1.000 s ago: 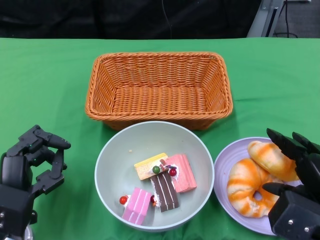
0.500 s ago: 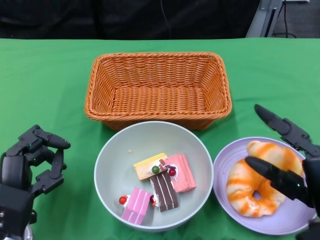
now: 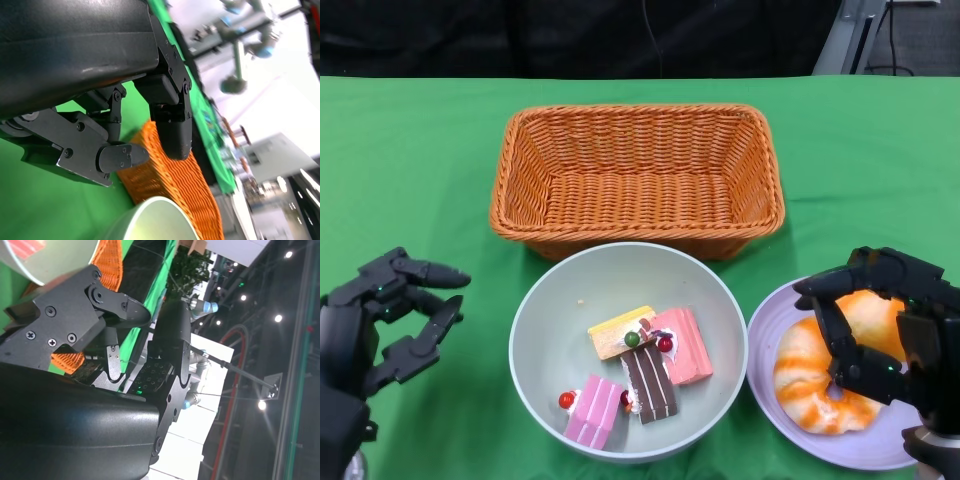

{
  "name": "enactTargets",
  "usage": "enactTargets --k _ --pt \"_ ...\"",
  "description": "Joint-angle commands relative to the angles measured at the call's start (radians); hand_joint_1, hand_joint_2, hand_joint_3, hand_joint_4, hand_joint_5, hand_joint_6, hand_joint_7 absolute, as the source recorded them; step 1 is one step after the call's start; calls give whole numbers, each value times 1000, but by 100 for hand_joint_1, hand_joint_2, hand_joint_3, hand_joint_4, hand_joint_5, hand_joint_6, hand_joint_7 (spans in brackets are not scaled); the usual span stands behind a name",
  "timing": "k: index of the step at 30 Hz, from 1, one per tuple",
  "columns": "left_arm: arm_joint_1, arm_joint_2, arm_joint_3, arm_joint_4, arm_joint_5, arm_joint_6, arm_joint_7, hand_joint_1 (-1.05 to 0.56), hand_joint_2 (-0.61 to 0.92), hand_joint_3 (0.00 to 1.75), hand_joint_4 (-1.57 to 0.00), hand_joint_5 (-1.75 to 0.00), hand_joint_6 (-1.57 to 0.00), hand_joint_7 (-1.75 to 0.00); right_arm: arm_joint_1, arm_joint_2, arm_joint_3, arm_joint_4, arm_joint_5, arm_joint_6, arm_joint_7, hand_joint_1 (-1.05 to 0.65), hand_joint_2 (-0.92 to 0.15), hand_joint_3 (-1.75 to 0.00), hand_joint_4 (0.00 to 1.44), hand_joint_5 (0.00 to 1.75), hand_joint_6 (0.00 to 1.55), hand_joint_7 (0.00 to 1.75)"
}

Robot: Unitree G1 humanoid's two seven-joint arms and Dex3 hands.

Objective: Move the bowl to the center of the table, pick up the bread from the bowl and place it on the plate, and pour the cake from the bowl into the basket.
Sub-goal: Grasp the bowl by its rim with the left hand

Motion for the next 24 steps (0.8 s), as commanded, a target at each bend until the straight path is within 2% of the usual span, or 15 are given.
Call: enactTargets --k 1,2,4,7,9,16,21,24 --pt "18 70 -30 -72 -28 -45 -112 -25 91 9 -77 -27 -81 -6 9 17 -25 -15 14 2 4 0 -39 -122 88 147 87 109" --pt "24 96 -42 -90 -12 -64 -132 -32 91 7 -70 -15 -72 -2 9 21 -27 -13 19 3 6 0 -39 -123 88 148 86 111" --pt "38 146 -65 -134 17 -95 -165 -40 92 5 -58 -4 -60 0 8 30 -34 -7 20 2 8 0 -39 -123 87 150 85 113" --pt "71 222 -73 -229 136 -147 -148 -47 91 3 -48 -1 -52 0 4 31 -41 6 43 4 30 0 -41 -123 85 152 83 114" --pt "87 247 -70 -274 193 -178 -126 -51 90 1 -47 0 -49 0 1 32 -44 14 64 2 49 1 -42 -121 83 152 81 114" --pt "38 274 -36 -212 370 -375 -32 -57 88 0 -48 -1 -48 0 1 43 -56 10 115 35 92 2 -44 -118 81 146 80 109" --pt "-24 248 68 -186 570 -527 23 -59 86 0 -52 -2 -47 0 2 58 -70 17 107 40 92 1 -43 -120 82 144 80 109" --pt "-39 237 94 -242 714 -550 109 -56 86 0 -54 -3 -49 -1 3 72 -74 21 122 44 99 0 -43 -120 83 145 81 109"
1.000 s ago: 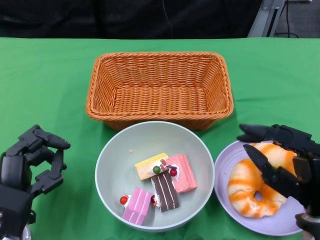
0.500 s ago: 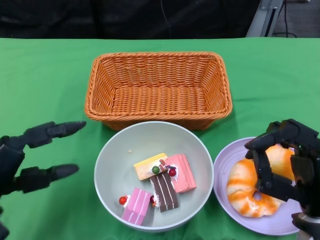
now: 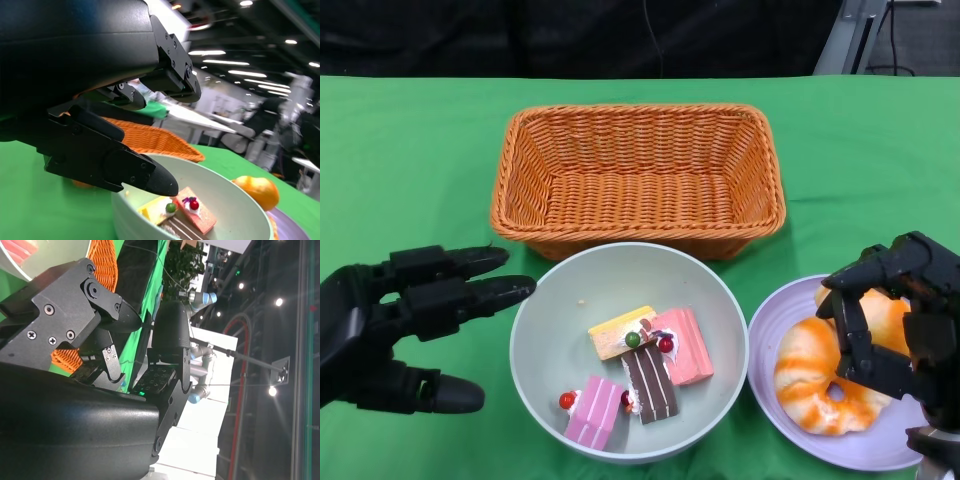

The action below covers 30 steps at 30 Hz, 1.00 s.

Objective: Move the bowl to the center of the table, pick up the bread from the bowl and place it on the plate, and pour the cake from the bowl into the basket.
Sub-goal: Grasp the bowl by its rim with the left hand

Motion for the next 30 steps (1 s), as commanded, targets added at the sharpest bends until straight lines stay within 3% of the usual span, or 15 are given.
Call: enactTargets --k 1,10,12,15,19,23,30 --pt "-20 0 21 -50 140 -21 115 -55 85 0 -56 -4 -51 -2 1 13 -13 11 27 3 7 0 -43 -120 83 145 81 109" --pt "-84 54 -102 -117 606 -15 554 -45 83 0 -72 -8 -66 -4 14 47 -21 14 25 11 9 -2 -45 -118 80 149 80 112" --pt "-102 85 -196 -144 726 39 722 -45 83 0 -76 -9 -73 -6 16 52 -21 16 19 8 10 -2 -45 -119 80 150 79 113" --pt "-138 158 -410 -180 904 186 1029 -45 82 0 -80 -9 -79 -6 20 59 -19 14 15 11 8 -3 -44 -120 80 150 79 113" --pt "-210 221 -669 -149 1050 342 1303 -43 80 0 -85 -9 -88 -6 37 66 -9 -7 14 31 9 -4 -44 -119 80 150 78 113" --pt "-268 254 -858 -97 1100 495 1452 -45 82 1 -88 -8 -91 -4 57 74 -4 -37 -1 47 5 -3 -45 -119 79 149 78 114" --pt "-305 259 -1025 -54 1019 634 1477 -47 77 0 -99 -7 -94 -2 90 91 10 -82 -10 79 6 -2 -43 -122 82 148 79 115"
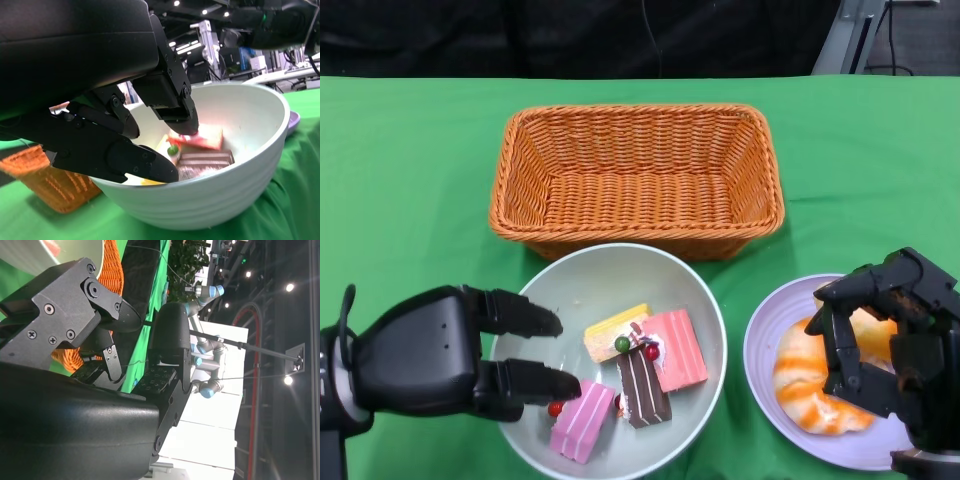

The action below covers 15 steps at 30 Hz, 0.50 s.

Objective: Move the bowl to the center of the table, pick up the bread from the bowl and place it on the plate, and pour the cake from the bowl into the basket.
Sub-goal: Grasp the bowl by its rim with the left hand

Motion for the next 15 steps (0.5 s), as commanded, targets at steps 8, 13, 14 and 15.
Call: enactTargets --k 8,13,14,15 --pt "-7 33 -81 -4 -178 40 -166 -46 79 0 -99 -3 -92 0 35 20 16 -44 -18 17 -22 -3 -42 -122 83 150 80 116" --pt "19 34 -83 -41 -229 79 -204 -47 79 0 -102 -3 -93 -1 47 20 24 -59 -21 33 -20 -6 -42 -121 82 151 80 117" --pt "27 31 -82 -47 -237 92 -209 -47 79 0 -102 -3 -94 -1 47 20 25 -57 -16 31 -17 -6 -42 -121 82 151 80 117" --pt "31 29 -83 -52 -244 102 -213 -46 79 0 -103 -3 -94 -1 47 20 25 -56 -14 30 -16 -7 -41 -120 82 152 80 117"
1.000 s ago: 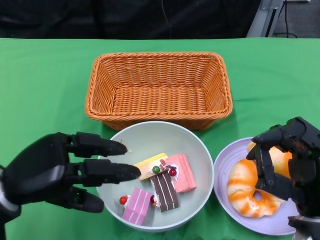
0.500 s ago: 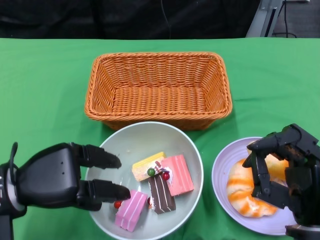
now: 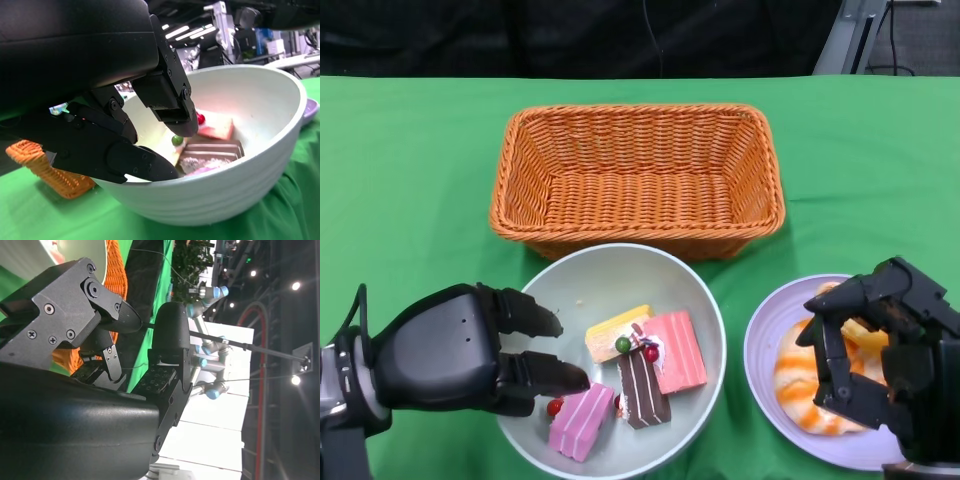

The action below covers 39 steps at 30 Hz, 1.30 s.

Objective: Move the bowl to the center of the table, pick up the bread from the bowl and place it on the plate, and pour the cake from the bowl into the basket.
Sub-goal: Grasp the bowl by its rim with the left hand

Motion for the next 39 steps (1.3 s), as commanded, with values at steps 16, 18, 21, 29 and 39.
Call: enactTargets --k 16,18,21,29,39 --pt "22 20 20 8 -101 43 30 -43 83 1 -104 0 -95 0 -14 -6 -9 12 15 4 11 -9 -43 -116 81 152 80 116" --pt "20 20 30 11 -112 42 49 -43 85 2 -101 0 -93 0 -17 -11 -9 15 24 9 19 -8 -43 -116 81 152 80 117" --pt "7 26 41 11 -126 24 85 -43 86 1 -96 0 -88 0 -18 -15 -10 13 25 18 24 -7 -43 -117 82 151 80 118" --pt "-8 91 107 -51 -186 -77 51 -51 91 2 -91 0 -78 0 -19 -3 -12 13 22 21 18 -6 -43 -116 83 150 80 117" --pt "-66 204 174 -60 -222 -278 -112 -62 92 1 -64 0 -56 0 -20 1 -16 21 25 21 13 -7 -43 -116 83 151 81 115"
